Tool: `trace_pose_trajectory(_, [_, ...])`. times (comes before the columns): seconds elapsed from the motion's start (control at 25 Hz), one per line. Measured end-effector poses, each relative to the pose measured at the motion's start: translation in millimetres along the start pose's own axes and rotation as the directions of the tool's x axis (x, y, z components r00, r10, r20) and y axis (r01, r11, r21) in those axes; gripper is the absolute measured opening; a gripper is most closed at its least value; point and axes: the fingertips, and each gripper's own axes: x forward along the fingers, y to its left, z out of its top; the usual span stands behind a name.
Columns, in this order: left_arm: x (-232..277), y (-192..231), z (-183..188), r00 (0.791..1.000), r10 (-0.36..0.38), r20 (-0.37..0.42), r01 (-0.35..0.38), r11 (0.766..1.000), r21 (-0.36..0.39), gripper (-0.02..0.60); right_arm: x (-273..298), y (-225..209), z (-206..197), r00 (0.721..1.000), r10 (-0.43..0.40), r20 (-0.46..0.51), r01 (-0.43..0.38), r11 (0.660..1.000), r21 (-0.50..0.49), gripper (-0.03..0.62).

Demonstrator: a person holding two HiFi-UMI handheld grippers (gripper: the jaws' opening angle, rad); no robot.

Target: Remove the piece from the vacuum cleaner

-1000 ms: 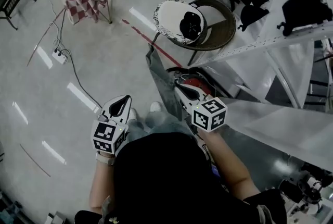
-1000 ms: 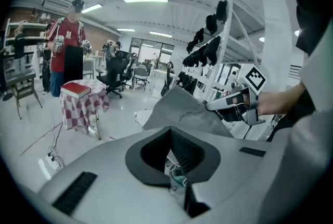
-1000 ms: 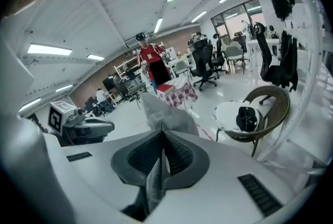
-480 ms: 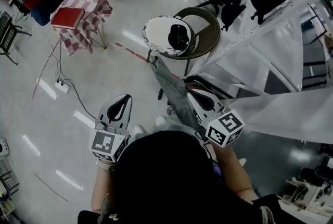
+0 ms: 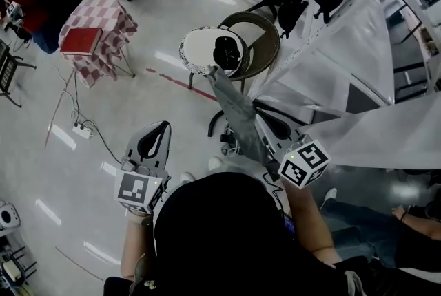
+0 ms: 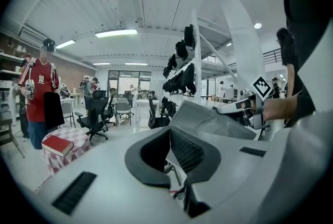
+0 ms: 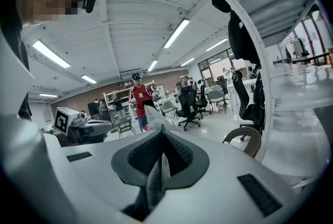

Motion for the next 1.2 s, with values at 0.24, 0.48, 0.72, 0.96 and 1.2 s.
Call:
trace_pose_trajectory(0.24, [0.8, -5.9, -6.1, 1.0, -0.012, -0.012, 0.012, 1.0, 0.005, 0.02, -8.4, -2.7, -7.5, 1.0, -0.018, -0.001, 0.018, 1.0, 0.009, 0.041])
trace_pose_trajectory(0.48, [0.3, -10.2, -7.7, 0.999, -0.017, -0.034, 0.017, 1.0, 0.013, 0.02, -13.2, 0.6, -9.9, 1.0, -0.022, -0.011, 0.023, 1.0, 0.015, 0.041])
trace_pose_trajectory(0.72, [-1.5, -7.4, -12.6, 0.999, -0.009, -0.044, 0.01, 1.0, 0.016, 0.02, -10.9, 3.7, -13.2, 1.0, -0.019, -0.008, 0.019, 1.0, 0.021, 0.041])
trace_pose_trajectory(0.96, [-5.0, -8.8, -16.3, 0.999, -0.001, -0.05, 0.002, 1.0, 0.019, 0.02, -11.2, 5.2, -16.6, 1.0, -0.011, -0.003, 0.011, 1.0, 0.026, 0.041])
trace_pose_trajectory(1.2, [-8.0, -6.8, -15.3, 0.998, 0.007, -0.054, -0.006, 1.0, 0.014, 0.02, -11.1, 7.2, -12.5, 1.0, -0.008, 0.004, 0.008, 0.999, 0.035, 0.041])
